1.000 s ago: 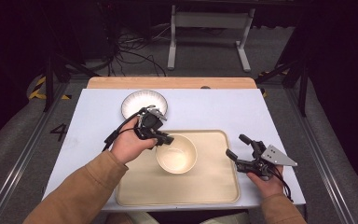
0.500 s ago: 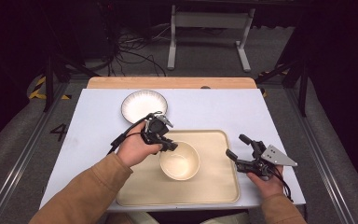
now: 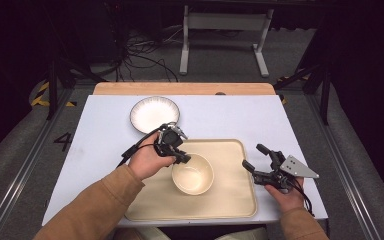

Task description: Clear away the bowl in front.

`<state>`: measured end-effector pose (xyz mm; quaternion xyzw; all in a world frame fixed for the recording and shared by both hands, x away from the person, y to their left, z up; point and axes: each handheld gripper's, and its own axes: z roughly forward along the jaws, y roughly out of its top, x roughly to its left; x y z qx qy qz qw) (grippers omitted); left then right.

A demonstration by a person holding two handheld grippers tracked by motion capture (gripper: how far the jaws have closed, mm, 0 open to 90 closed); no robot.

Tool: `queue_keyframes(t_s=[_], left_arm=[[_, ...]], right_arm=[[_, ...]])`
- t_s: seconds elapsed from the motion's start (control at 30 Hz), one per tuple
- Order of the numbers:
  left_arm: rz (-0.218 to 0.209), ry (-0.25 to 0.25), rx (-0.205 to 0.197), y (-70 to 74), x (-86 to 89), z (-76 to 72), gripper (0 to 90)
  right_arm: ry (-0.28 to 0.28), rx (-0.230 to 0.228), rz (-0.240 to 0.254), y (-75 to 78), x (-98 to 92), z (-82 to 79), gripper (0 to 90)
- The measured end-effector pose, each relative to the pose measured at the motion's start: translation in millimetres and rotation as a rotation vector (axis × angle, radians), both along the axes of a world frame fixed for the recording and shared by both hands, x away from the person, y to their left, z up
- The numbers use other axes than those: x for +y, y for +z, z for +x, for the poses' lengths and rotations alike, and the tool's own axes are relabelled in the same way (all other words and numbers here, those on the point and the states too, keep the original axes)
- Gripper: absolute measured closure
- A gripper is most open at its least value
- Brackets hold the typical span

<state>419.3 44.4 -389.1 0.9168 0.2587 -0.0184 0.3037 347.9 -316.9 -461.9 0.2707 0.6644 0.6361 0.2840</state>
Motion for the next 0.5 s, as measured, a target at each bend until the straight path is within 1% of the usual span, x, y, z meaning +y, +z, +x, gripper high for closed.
queue_keyframes(t_s=[0.17,0.4,0.5], left_arm=[[0.024,-0.002,-0.010,-2.3,-1.1,0.0,81.2],[0.028,-0.015,-0.018,-3.2,-0.7,1.6,81.5],[0.044,-0.027,-0.026,-3.1,-0.6,1.8,81.8]], right_arm=[[0.002,0.000,0.000,0.0,0.0,0.0,19.5],[0.001,0.000,0.001,0.0,0.1,0.0,19.6],[0.001,0.000,0.000,0.0,0.1,0.0,19.6]])
